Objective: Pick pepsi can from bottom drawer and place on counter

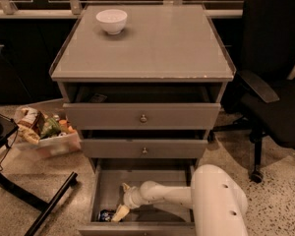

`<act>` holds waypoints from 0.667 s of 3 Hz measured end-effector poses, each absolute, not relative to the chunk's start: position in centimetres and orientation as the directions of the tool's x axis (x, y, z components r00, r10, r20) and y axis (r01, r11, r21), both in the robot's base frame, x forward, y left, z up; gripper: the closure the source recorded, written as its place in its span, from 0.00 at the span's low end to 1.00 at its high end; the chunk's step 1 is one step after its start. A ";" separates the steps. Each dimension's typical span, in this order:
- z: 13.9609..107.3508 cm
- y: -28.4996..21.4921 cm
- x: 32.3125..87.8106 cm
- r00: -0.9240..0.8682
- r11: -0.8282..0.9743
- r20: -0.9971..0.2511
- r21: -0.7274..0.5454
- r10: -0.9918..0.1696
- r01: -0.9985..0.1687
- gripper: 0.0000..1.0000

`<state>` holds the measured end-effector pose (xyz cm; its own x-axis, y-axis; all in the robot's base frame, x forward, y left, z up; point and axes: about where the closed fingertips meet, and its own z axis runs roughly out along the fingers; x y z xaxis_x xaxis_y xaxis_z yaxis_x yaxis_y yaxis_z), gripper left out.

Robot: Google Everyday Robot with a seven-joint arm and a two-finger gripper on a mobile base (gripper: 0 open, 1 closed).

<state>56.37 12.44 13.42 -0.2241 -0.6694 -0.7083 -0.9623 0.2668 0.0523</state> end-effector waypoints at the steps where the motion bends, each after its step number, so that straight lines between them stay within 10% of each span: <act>1: 13.2 12.5 56.1 -0.229 0.265 -0.716 0.063 -0.660 -0.962 0.00; 2: 13.3 12.4 56.0 -0.228 0.262 -0.720 0.066 -0.656 -0.963 0.00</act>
Offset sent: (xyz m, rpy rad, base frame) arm 0.0163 -0.0148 -0.0148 0.0370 -0.0277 0.0136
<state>56.05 12.37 13.28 -0.2282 -0.6558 -0.7196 -0.9627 0.2624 0.0661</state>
